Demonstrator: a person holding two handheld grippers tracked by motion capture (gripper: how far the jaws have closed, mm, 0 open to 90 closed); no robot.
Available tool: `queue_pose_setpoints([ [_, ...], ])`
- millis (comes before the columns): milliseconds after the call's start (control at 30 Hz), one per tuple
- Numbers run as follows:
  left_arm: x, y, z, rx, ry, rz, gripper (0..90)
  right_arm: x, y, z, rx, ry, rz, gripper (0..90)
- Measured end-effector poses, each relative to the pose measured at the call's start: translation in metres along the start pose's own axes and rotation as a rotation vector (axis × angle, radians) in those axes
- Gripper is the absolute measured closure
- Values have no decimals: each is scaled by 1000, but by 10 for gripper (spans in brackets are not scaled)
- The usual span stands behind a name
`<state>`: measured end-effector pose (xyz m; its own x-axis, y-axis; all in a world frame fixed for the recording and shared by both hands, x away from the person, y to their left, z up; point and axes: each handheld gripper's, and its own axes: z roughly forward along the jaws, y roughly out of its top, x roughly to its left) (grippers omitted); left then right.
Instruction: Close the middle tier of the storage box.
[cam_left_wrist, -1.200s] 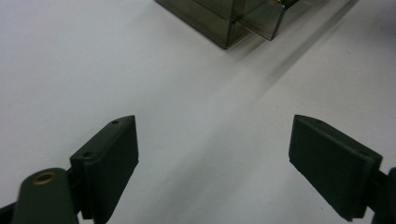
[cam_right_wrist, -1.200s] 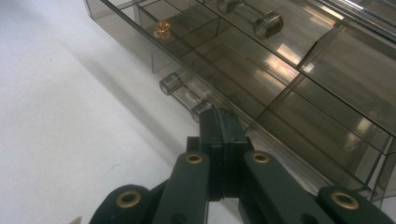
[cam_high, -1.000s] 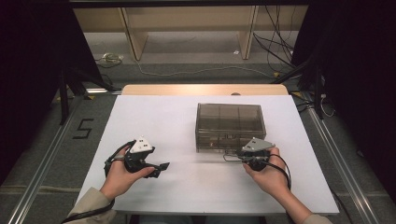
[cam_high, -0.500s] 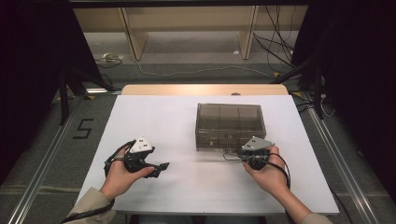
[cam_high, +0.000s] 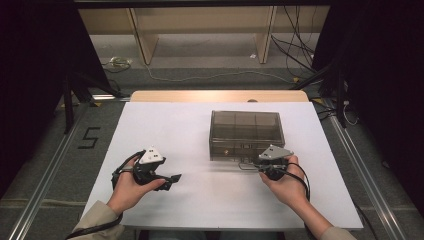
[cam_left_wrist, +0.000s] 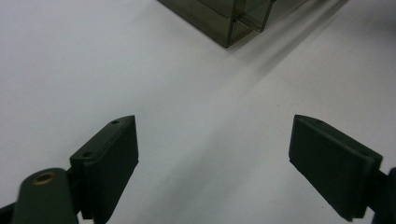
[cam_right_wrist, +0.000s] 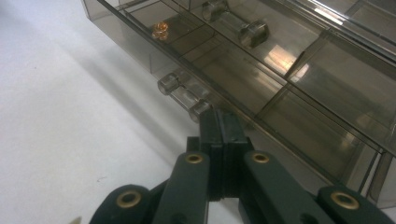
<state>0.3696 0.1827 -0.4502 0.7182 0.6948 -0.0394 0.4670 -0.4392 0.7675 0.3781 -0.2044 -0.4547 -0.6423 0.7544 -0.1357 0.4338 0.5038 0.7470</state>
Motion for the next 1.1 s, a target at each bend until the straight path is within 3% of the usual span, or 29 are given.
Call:
queue_pose_setpoints([
  [1100,0,0,0,-1,-1,-2,160,-6,3,5,-3,-18,21,900],
])
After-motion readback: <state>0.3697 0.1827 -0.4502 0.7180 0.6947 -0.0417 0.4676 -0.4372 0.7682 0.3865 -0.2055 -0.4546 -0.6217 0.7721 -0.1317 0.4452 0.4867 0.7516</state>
